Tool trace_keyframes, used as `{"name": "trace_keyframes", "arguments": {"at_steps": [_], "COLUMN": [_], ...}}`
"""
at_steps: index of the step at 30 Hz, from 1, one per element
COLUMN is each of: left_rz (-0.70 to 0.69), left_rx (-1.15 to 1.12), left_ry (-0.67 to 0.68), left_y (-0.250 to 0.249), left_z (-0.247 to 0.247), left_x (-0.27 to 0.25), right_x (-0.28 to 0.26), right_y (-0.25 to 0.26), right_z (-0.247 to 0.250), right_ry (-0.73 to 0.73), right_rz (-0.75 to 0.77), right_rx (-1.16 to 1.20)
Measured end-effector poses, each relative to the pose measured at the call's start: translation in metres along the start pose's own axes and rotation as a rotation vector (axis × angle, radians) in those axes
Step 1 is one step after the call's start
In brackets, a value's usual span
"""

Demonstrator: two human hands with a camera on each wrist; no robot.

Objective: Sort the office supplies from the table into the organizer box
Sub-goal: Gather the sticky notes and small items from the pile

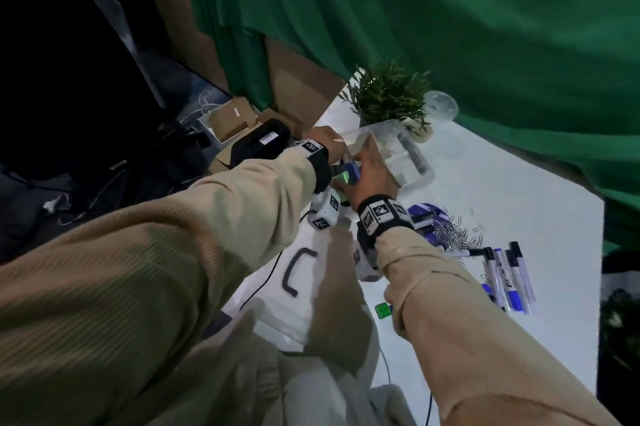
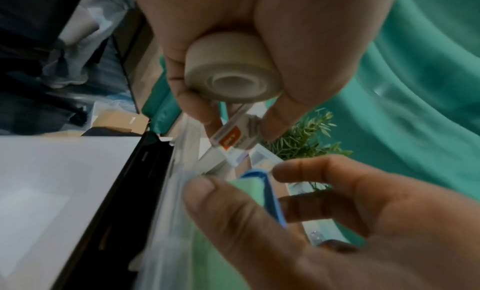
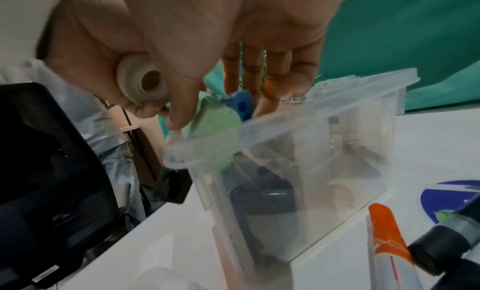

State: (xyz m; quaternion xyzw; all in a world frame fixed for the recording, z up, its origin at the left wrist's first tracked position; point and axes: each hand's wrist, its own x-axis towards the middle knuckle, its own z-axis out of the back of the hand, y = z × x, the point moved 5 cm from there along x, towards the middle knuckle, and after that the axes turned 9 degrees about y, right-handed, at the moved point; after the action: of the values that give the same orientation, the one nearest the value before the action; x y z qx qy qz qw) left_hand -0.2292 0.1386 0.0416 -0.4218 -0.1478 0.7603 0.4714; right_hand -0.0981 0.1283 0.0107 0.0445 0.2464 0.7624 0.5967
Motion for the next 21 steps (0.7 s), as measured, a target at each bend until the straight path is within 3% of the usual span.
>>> {"name": "trace_keyframes", "arguments": {"at_steps": [5,11,15,21], "left_rz": [-0.046,-0.14,-0.145,-0.212], "left_rx": [0.232,0.43,0.366,0.283], "left_ry": [0.069,0.073,0.036,0.111], "left_y": [-0.003,-0.012,-0.006,-0.01], "left_z": [-0.006,0.002,0.004,-0.015], "left_x": [0.007,0.012,0.02,0.023], "right_x": [-0.003,-0.026,-0.051,-0.075], "right_y": [-0.013,-0.048,-0.066,-0.098], "right_z": [-0.005,0.007,0.011,0.008], "right_ry": [0.036,-0.213,-0.342,-0.372], "right_rz": [-0.057,-0.061,-0.02,-0.154], "right_rx": [0.042,0.432,0.502,0.586]}}
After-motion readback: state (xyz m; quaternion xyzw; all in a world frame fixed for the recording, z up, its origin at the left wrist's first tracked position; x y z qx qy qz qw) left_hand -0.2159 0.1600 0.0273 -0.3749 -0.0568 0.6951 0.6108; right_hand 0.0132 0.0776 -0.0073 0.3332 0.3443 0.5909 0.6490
